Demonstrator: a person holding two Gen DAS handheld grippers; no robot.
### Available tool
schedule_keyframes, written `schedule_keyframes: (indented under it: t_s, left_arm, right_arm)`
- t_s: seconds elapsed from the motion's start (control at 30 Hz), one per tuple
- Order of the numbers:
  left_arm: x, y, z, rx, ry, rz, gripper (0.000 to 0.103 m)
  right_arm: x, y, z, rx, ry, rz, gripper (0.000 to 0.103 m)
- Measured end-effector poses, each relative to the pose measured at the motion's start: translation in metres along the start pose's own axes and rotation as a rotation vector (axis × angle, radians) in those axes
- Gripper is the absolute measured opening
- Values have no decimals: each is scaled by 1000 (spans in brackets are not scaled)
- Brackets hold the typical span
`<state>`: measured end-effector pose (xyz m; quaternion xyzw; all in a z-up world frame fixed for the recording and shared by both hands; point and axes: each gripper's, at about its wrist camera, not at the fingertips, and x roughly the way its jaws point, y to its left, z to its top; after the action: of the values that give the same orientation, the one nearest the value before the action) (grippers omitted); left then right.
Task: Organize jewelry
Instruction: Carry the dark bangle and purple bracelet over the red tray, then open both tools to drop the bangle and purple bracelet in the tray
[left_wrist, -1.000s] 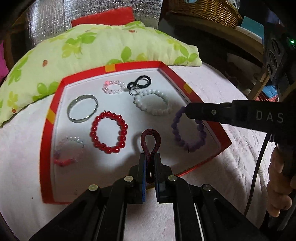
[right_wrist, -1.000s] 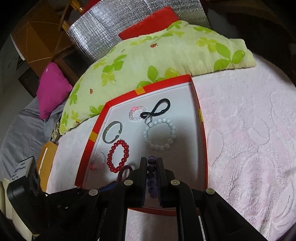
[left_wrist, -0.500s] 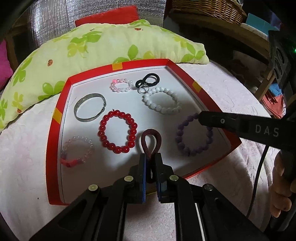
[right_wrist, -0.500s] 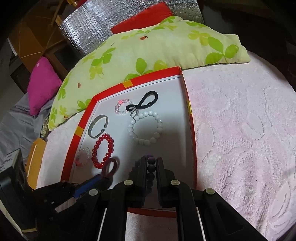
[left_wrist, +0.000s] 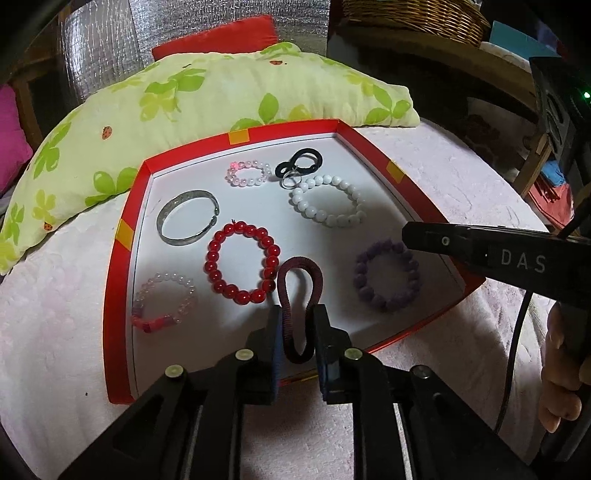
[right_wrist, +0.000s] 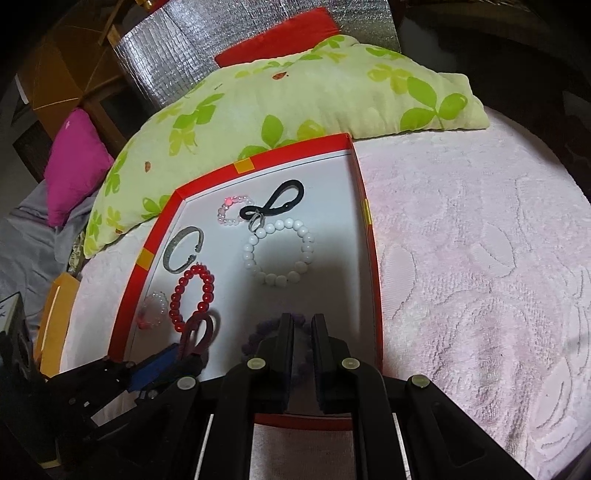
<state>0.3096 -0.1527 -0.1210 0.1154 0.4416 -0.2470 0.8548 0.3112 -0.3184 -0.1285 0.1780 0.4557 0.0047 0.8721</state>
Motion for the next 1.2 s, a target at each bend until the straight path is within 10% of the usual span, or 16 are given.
schedule_keyframes:
  t_s: [0.63, 1.2]
  left_arm:
    - [-11, -2, 0, 6, -26, 56, 60]
    - [-80, -6, -9, -25, -144, 156, 78]
  right_arm:
    - [-6, 3, -2, 2, 13, -15, 23]
    - [-54, 14, -25, -70, -60, -42, 23]
